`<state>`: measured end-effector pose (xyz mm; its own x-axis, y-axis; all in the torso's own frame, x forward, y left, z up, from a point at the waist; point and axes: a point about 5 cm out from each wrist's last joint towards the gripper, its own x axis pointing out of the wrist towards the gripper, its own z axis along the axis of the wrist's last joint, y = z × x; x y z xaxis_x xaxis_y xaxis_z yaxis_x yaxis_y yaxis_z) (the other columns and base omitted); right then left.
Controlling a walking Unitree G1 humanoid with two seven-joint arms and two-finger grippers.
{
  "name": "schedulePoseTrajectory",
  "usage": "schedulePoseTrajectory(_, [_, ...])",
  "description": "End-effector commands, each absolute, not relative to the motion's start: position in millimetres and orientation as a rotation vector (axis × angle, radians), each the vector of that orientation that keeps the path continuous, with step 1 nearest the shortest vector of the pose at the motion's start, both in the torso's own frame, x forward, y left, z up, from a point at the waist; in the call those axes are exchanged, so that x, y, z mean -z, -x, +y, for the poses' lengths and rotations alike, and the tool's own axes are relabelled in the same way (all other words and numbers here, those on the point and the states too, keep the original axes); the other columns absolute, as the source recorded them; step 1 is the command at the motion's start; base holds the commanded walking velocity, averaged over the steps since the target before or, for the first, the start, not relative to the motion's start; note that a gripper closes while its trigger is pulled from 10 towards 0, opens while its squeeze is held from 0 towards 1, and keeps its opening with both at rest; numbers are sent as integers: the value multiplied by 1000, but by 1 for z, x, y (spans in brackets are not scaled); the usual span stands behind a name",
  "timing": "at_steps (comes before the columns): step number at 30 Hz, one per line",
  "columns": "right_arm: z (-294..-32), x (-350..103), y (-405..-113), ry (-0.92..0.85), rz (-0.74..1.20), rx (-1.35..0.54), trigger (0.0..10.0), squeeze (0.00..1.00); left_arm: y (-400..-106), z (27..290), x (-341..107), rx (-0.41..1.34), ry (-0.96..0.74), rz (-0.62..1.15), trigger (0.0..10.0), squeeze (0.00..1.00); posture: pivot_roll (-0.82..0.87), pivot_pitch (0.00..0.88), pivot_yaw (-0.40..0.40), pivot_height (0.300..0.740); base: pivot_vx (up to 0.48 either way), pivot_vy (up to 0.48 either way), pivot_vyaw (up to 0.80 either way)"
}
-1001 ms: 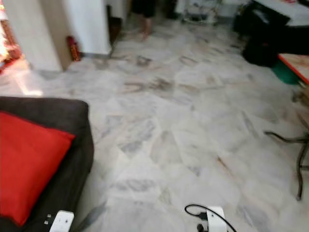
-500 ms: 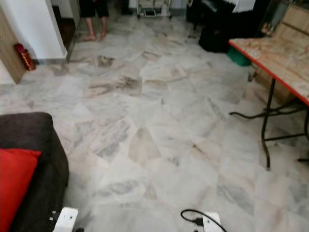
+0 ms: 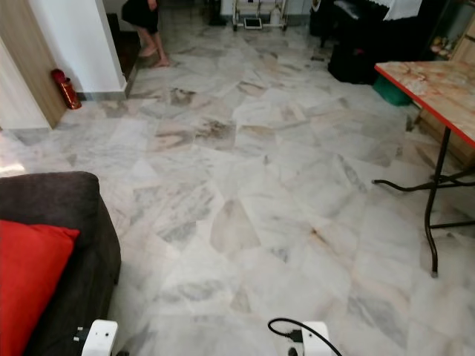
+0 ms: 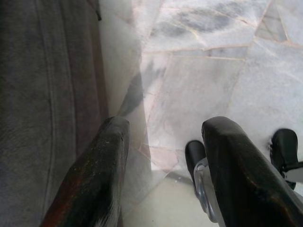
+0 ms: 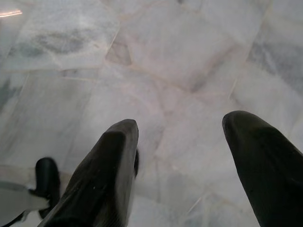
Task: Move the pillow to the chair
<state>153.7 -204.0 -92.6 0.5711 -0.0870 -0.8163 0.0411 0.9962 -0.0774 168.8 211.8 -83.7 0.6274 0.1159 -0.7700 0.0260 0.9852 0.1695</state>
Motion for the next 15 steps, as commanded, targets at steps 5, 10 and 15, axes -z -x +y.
schedulePoseTrajectory(5, [-222,89,-152,45,935,91,10000,0,-168,212,84,-47,-163,903,10000,0,12,0,-12,740,256,0,0])
schedulePoseTrajectory(10, [-245,87,-140,49,952,110,10000,0,-170,210,84,-43,-162,893,10000,0,15,0,-14,740,258,0,0])
schedulePoseTrajectory(15, [-249,87,-139,52,958,113,10000,0,-170,209,84,-41,-162,892,10000,0,15,0,-15,740,259,0,0])
